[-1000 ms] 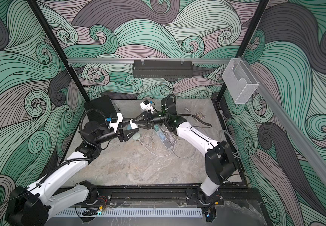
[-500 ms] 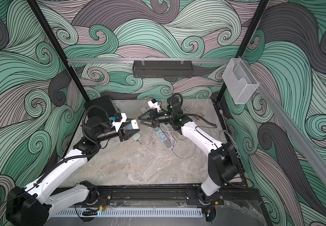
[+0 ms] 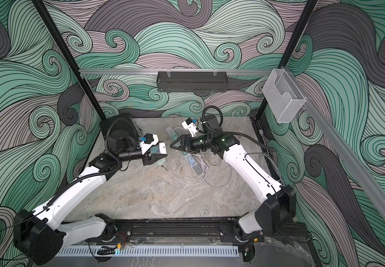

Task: Charge the bluetooth headset
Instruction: Pick up the bluetooth headset from the center of the board.

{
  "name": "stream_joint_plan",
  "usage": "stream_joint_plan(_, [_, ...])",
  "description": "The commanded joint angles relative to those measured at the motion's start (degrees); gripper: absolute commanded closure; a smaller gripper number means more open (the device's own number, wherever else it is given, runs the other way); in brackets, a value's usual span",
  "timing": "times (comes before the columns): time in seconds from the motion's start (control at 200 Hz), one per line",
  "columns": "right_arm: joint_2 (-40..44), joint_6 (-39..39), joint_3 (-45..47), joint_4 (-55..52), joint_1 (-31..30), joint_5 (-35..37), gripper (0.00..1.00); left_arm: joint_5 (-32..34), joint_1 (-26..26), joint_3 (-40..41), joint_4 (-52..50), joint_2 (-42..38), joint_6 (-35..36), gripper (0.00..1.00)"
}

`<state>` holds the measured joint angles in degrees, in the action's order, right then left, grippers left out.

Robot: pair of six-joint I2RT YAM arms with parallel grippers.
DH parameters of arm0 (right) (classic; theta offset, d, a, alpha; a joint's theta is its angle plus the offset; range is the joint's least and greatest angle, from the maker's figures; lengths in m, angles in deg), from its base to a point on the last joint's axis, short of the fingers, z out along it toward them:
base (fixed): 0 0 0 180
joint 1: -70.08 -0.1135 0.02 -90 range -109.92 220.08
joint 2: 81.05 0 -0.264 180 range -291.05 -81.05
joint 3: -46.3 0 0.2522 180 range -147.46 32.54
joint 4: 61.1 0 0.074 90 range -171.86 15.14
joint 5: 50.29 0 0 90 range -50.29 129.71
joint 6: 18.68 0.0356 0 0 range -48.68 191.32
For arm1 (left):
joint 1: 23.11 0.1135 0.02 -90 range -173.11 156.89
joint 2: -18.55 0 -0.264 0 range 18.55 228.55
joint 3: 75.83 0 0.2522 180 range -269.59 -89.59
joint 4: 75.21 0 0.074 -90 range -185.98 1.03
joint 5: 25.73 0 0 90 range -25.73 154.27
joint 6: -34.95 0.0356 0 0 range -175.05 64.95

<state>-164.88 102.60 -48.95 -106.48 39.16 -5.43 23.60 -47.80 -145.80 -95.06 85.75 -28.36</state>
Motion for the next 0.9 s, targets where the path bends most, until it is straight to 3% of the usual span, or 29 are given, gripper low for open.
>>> stream_joint_plan(0.0, [-0.4,-4.6,-2.1,-5.6,-1.5,5.1,0.35,-0.3,-1.0,-2.7,-4.2,0.5,4.1,0.67])
stream_joint_plan(0.35, [-2.2,1.4,-3.0,-1.1,-5.2,6.9,0.35,2.2,-3.2,-4.1,-5.6,2.3,5.6,0.67])
stream_joint_plan(0.786, [-4.5,4.6,-3.6,-2.2,-7.6,11.2,0.51,5.1,-5.3,-5.0,-7.1,2.9,6.0,0.67])
stream_joint_plan(0.891, [-4.6,4.7,-3.8,-2.3,-7.6,11.9,0.6,5.8,-5.7,-5.3,-7.6,3.4,6.2,0.67])
